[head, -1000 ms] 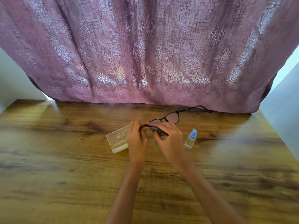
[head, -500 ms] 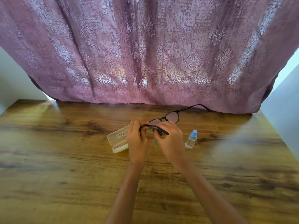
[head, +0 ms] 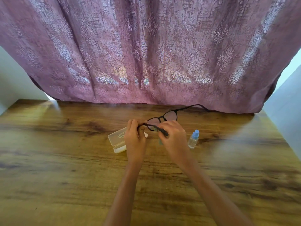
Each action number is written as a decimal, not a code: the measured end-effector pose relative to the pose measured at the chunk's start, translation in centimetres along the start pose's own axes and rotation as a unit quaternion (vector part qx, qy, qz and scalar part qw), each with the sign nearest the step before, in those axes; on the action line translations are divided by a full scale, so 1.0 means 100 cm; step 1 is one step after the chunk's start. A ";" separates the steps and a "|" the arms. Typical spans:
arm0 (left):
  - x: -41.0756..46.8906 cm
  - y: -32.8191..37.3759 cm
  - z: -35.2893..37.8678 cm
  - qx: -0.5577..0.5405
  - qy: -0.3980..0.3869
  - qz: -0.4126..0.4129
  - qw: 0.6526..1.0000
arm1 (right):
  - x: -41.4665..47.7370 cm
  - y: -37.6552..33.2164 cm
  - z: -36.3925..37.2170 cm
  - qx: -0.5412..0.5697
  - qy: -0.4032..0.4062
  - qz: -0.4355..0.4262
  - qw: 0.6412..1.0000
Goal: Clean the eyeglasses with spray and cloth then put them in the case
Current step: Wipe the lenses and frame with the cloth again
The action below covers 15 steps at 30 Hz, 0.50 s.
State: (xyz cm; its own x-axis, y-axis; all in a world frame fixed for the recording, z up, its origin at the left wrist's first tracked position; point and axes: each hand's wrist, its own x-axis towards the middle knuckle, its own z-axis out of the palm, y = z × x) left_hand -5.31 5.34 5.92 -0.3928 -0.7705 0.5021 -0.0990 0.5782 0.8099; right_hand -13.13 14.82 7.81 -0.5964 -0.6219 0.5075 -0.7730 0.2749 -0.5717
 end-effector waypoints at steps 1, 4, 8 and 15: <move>0.001 0.000 0.001 0.000 0.000 0.001 1.000 | 0.001 0.001 -0.001 -0.007 -0.001 0.005 1.000; 0.001 0.000 0.003 -0.005 0.000 0.004 1.000 | 0.001 0.001 -0.001 -0.016 0.001 -0.004 1.000; -0.003 0.000 0.004 -0.010 -0.012 0.019 1.000 | -0.001 -0.004 0.001 0.012 -0.005 -0.020 1.000; -0.003 0.003 0.006 -0.006 -0.023 0.007 1.000 | 0.008 -0.001 -0.001 0.007 0.023 0.039 0.999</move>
State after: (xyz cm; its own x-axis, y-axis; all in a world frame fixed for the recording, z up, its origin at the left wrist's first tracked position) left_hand -5.74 5.93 5.81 -0.4349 -0.7498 0.4987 -0.0826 0.5847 0.8070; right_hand -13.52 14.37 8.29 -0.6634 -0.5655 0.4900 -0.7215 0.3100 -0.6192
